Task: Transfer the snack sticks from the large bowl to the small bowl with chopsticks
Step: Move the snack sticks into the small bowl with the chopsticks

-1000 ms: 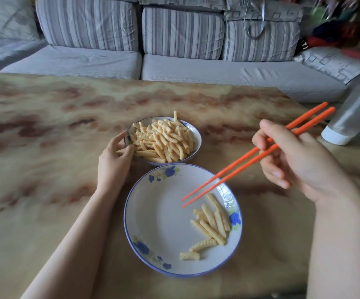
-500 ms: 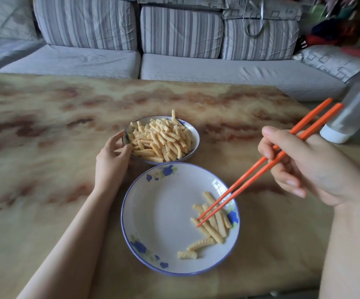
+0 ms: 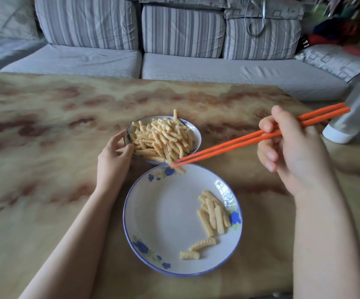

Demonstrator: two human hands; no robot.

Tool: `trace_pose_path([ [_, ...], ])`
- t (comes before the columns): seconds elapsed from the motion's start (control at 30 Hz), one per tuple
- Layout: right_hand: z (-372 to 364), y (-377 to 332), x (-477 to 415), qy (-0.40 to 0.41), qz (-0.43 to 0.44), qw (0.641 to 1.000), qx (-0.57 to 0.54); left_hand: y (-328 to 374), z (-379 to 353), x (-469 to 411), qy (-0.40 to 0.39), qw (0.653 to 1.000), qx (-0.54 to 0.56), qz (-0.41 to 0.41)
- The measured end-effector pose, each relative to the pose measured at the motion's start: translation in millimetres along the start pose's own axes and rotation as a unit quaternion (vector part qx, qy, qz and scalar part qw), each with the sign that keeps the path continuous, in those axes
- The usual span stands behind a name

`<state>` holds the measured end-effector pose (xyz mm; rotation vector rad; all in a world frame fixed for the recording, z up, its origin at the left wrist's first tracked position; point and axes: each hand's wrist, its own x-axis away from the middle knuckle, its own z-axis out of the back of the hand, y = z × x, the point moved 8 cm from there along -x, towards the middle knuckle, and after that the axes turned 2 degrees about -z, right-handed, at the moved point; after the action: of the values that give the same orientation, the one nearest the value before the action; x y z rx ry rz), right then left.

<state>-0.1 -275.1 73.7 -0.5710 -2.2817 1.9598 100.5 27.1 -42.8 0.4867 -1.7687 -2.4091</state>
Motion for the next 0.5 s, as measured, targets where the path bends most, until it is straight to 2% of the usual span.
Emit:
trace_pose_path([
  [0.1,-0.2,5.8,-3.9,0.072,0.024,0.997,-0.035,-2.0,-0.7,-1.1,-0.004,1.0,0.001,0.003],
  [0.2,-3.4,14.6,-5.7,0.108,0.03,0.993,-0.021,-1.8,-0.4,-1.9,-0.003,1.0,-0.008,-0.002],
  [0.5,-21.5,34.1,-11.0,0.079,0.012,0.996,0.032,-1.1,0.6,-1.7,0.001,1.0,-0.013,-0.007],
])
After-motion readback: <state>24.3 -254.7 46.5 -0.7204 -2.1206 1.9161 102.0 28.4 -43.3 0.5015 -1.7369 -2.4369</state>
